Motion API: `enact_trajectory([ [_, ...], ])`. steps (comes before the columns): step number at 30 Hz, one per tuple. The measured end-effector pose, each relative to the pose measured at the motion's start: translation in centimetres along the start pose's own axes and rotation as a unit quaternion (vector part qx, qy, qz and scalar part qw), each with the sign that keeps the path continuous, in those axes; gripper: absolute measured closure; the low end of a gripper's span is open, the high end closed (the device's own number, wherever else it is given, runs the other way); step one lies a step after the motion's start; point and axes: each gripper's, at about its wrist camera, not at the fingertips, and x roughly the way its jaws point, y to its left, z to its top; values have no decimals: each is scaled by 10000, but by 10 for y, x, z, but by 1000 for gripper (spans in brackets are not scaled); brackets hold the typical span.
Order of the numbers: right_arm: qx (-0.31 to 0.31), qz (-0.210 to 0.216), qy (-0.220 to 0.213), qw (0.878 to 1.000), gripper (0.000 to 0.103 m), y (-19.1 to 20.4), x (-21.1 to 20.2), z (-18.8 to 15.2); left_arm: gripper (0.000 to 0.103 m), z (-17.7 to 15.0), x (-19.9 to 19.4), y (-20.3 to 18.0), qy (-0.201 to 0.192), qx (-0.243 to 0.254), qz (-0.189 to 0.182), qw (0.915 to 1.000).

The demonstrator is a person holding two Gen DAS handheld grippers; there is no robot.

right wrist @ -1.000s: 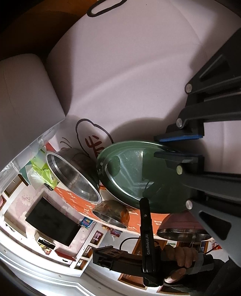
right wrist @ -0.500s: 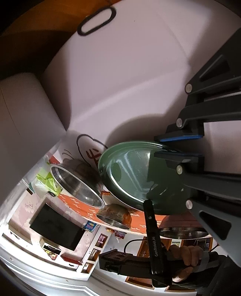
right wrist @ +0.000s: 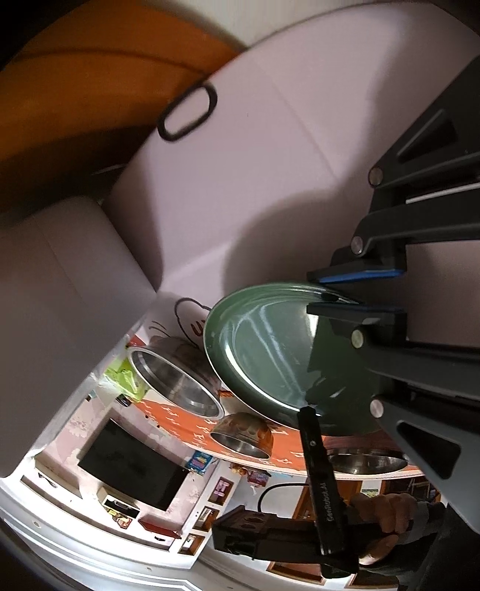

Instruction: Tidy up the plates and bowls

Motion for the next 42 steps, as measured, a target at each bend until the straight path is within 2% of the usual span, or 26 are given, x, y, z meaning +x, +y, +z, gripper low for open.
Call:
enact_trajectory([
  [6,-28,-120,-155,9998,93,-2,-22,-8,77,-21,-12,-18,-90,168,-83,9998],
  [19,-629,-225,-170,9976,93,22,-64,-40,77,-94,-60,-26,-530,293,-204,9980],
  [31,-1192,34,-407,9920,93,62,-91,-69,77,-166,-106,-8,-1097,-66,-260,9936],
  [42,-1789,317,-223,9831,92,111,-93,-106,77,-228,-147,32,-1573,-556,-212,9858],
])
